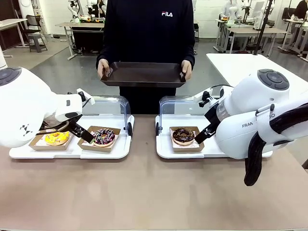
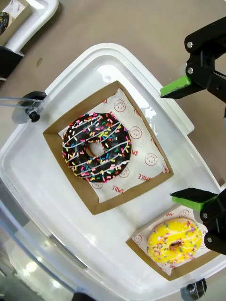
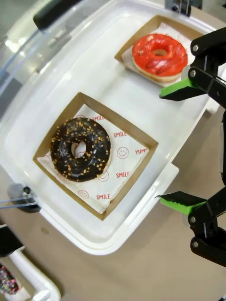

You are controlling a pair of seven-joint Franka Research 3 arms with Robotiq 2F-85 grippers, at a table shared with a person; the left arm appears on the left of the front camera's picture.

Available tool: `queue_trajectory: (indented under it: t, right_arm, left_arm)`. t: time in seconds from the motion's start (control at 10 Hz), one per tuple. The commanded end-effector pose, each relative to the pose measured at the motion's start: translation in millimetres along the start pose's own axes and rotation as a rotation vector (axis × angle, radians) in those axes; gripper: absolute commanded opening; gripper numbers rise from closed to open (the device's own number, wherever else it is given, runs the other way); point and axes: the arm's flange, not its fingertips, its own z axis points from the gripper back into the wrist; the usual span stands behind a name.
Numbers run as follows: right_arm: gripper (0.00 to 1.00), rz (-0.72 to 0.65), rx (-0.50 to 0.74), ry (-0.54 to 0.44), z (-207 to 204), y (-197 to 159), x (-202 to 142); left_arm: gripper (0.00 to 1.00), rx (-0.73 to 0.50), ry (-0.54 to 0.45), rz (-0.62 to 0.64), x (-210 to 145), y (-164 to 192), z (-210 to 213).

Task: Provide the desired donut to the person.
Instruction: Pick up and lift the Paper togo box containing the Donut pointed at by the person.

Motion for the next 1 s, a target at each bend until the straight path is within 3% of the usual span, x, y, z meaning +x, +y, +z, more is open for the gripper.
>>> queue_trajectory:
  t: [0.0,0.4,0.6,0.9]
  right_arm:
    - [1.0,0.099,0.062,-0.015,56,-28,-24]
    - [1.0,0.33,0.181,-0.144,139,-93,-78]
    - [1.0,0.366,0.272,-0.242,146,-127,-98]
    - [1.0,0.405,0.335,-0.356,153,-152,-130]
  left_arm:
    - [1.0,-0.082,-0.011,0.01,-17,32,36]
    - [1.0,-0.288,-0.081,-0.019,-67,88,100]
    - [1.0,-0.386,-0.169,-0.042,-90,116,112]
    - [1.0,-0.414,-0.261,-0.054,-123,143,121]
